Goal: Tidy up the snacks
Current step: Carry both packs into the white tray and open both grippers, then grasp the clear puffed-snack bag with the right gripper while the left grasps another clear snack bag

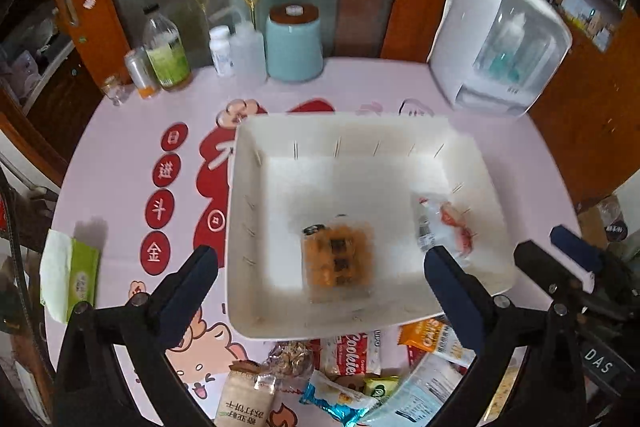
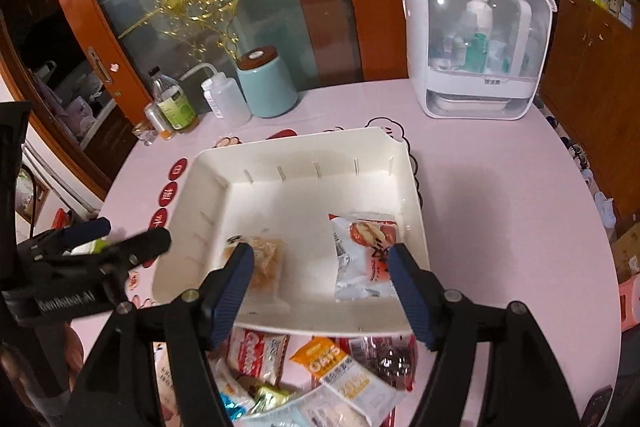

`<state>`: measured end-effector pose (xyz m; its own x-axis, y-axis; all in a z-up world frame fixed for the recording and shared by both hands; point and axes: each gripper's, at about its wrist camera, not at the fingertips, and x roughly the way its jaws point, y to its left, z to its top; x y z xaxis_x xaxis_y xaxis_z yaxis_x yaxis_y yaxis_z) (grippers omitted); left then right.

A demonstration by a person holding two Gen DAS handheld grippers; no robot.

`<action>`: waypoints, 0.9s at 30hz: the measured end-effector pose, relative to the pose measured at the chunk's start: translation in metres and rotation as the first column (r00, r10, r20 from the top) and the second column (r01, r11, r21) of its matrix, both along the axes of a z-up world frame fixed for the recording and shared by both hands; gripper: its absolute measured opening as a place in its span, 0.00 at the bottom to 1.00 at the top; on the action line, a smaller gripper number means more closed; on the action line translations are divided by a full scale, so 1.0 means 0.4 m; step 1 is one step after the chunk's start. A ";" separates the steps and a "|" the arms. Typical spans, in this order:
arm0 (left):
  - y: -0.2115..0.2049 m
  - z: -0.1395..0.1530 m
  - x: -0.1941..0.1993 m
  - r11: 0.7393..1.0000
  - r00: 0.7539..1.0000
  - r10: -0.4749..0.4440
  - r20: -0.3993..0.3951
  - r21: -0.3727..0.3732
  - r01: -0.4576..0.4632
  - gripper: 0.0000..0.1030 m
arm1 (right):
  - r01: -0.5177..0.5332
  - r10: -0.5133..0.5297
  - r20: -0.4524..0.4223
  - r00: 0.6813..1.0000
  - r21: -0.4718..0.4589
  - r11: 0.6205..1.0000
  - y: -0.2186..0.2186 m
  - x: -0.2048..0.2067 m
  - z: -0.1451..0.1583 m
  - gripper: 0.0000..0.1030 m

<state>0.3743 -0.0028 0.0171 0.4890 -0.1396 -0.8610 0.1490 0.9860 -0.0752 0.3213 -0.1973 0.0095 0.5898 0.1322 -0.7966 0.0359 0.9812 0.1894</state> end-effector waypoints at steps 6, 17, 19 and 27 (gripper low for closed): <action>0.029 0.119 -0.108 0.999 0.996 -0.023 0.092 -0.033 0.027 0.99 | -0.014 0.016 0.052 0.999 -0.033 0.999 0.001 -0.108 0.086 0.68; 0.063 0.213 -0.395 0.993 0.983 -0.114 0.143 0.035 0.110 0.99 | -0.048 0.056 0.098 0.994 -0.081 0.996 -0.019 -0.353 0.176 0.68; 0.069 0.200 -0.455 0.992 0.982 -0.125 0.141 0.035 0.121 0.99 | -0.060 0.068 0.094 0.993 -0.083 0.995 -0.022 -0.402 0.172 0.68; 0.059 0.049 -0.634 0.969 0.966 -0.247 0.083 0.009 0.247 0.99 | -0.053 0.060 0.094 0.994 -0.070 0.996 -0.061 -0.574 0.071 0.68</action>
